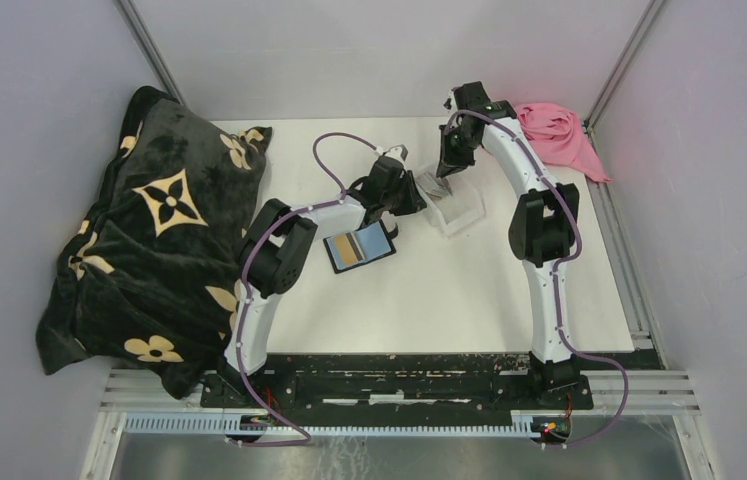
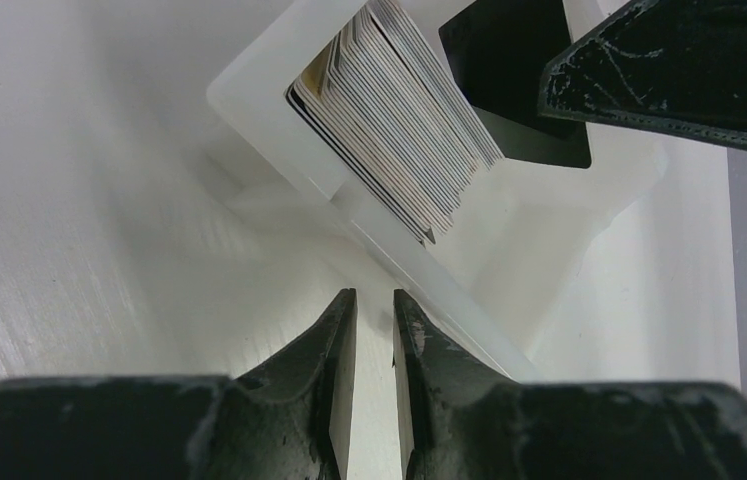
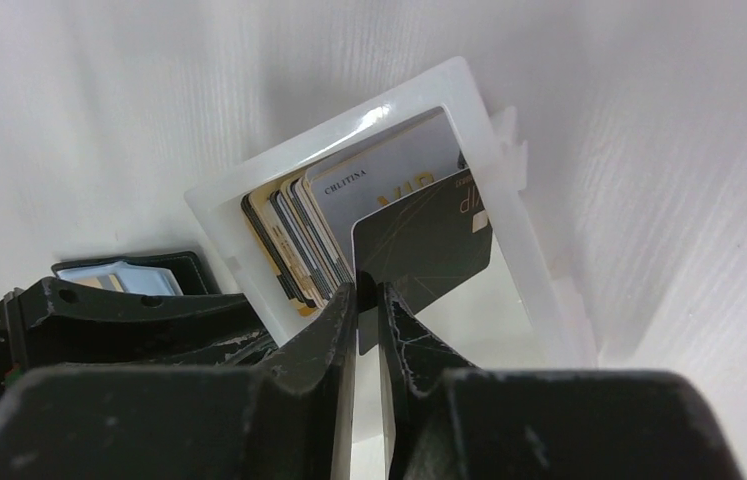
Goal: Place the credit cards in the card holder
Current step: Pick up the credit card from the storage box.
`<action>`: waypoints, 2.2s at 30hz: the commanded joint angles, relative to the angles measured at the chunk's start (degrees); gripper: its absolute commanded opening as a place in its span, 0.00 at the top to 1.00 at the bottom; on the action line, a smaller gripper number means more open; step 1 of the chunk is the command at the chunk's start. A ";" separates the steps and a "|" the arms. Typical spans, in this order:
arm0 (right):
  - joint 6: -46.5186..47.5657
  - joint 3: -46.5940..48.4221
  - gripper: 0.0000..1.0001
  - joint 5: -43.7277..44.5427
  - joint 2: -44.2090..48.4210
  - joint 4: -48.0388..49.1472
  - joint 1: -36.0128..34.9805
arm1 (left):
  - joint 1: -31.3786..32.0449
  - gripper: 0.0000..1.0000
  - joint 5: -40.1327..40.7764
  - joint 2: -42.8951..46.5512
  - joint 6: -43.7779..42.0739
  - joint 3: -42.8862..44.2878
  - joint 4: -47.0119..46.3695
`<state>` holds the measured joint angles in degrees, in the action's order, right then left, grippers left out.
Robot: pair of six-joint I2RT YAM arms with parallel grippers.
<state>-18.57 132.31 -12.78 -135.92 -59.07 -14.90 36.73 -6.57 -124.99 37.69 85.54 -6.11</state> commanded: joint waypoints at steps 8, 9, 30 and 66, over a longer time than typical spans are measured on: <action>2.54 2.12 0.99 6.01 3.94 -1.72 -0.08 | 0.54 0.72 -0.05 4.16 -1.46 -0.34 -2.86; 2.75 2.08 0.99 6.58 3.94 -1.79 -0.05 | 0.51 0.73 0.05 4.29 -1.52 -0.58 -2.79; 3.58 -7.25 0.99 8.53 17.49 1.88 -0.20 | 0.33 0.61 5.61 14.00 -5.56 -6.08 1.43; -2.20 -43.67 0.99 -24.79 43.57 12.71 -9.06 | -9.13 0.30 -41.86 37.50 -8.40 -29.78 -11.02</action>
<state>-18.83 90.17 -31.40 -95.39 -51.90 -23.64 27.66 -34.13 -87.33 30.30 55.83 -11.68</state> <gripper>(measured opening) 0.017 0.695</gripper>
